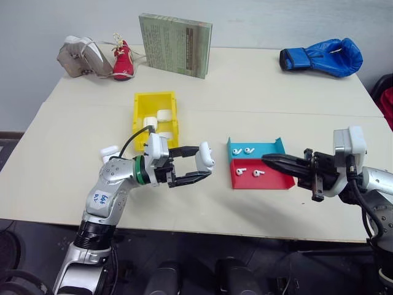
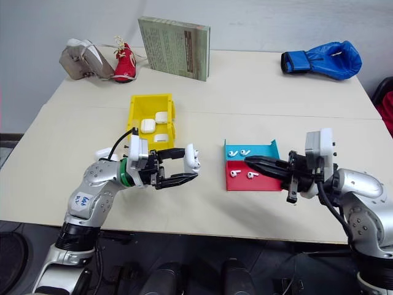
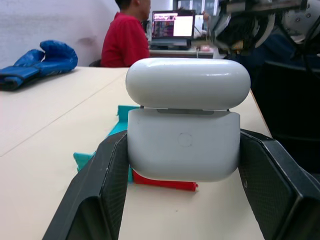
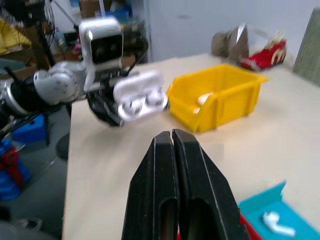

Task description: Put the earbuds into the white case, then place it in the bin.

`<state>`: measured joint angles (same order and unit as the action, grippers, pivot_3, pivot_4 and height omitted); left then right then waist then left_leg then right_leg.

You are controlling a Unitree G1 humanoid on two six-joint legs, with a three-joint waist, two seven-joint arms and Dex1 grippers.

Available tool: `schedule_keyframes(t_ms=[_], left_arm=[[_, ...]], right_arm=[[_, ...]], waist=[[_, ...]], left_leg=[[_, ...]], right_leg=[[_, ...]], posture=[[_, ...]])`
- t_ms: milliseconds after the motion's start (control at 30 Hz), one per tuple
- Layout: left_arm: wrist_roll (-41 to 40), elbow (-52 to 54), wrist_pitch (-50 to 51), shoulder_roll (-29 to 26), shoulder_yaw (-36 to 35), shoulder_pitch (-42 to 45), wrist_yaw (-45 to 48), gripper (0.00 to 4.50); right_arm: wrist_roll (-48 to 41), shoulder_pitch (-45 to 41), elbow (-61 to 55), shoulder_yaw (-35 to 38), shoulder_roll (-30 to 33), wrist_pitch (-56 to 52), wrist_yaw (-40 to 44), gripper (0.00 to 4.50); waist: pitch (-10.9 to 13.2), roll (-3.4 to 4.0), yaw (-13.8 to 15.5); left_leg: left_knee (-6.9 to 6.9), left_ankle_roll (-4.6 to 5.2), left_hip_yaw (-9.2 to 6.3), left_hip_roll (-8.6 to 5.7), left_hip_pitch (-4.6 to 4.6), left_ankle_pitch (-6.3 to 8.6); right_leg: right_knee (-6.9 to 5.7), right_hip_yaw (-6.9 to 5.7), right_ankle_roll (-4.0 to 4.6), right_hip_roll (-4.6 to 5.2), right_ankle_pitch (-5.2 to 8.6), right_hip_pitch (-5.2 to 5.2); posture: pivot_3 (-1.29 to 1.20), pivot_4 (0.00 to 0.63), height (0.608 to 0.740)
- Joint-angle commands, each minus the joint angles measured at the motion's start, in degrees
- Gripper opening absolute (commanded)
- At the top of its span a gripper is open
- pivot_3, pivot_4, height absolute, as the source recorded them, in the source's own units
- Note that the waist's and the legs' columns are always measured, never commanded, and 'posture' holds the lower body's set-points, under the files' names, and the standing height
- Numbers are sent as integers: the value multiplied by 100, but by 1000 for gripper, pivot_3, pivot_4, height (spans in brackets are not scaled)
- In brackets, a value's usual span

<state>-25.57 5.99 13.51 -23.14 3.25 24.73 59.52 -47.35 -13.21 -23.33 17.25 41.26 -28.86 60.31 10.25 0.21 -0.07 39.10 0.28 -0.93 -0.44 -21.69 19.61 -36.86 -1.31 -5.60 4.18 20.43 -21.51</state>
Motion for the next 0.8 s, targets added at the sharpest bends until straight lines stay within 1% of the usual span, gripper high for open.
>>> schedule_keyframes(t_ms=[33,133,300,400,467,633,800], left_arm=[[125,128,-45,-52,220,129,63,2793],[286,32,-63,-29,477,310,124,2793],[395,-48,-64,54,716,526,148,2793],[404,-71,-112,87,764,568,193,2793],[399,-73,-135,116,772,574,189,2793],[368,-93,-287,178,738,541,199,2793],[104,-24,-426,223,475,441,286,2793]], right_arm=[[-258,-369,-571,-258,119,-110,-5,46],[-264,-805,-783,-870,155,-538,-186,46],[-22,-1439,-824,-1647,-7,-954,-629,46],[108,-1623,-764,-1906,-114,-1048,-774,46],[412,-1637,-715,-2093,-2,-941,-657,46],[659,-1525,-633,-2147,147,-945,-560,46],[783,-1087,-496,-1899,407,-828,-386,46]], waist=[[0,0,5],[0,0,7],[0,0,12],[0,0,9],[0,0,11],[0,0,16],[0,0,16]], left_leg=[[0,0,-2,0,0,0],[-3,-1,-5,0,1,1],[-3,-1,-5,-1,0,1],[-4,-1,-5,-1,0,1],[-4,-1,-6,-1,0,1],[-3,1,-6,-1,-3,1],[-5,1,-5,-1,-3,1]], right_leg=[[0,-1,0,0,0,0],[0,-2,0,0,0,0],[0,-3,0,1,0,0],[-1,-3,0,1,0,-2],[-1,-4,0,1,0,-2],[-4,-4,0,1,0,-2],[-5,-5,0,1,0,-2]], posture=[[0,150,740],[0,150,740],[0,150,740],[0,150,740],[0,150,740],[0,150,740],[0,150,740]])
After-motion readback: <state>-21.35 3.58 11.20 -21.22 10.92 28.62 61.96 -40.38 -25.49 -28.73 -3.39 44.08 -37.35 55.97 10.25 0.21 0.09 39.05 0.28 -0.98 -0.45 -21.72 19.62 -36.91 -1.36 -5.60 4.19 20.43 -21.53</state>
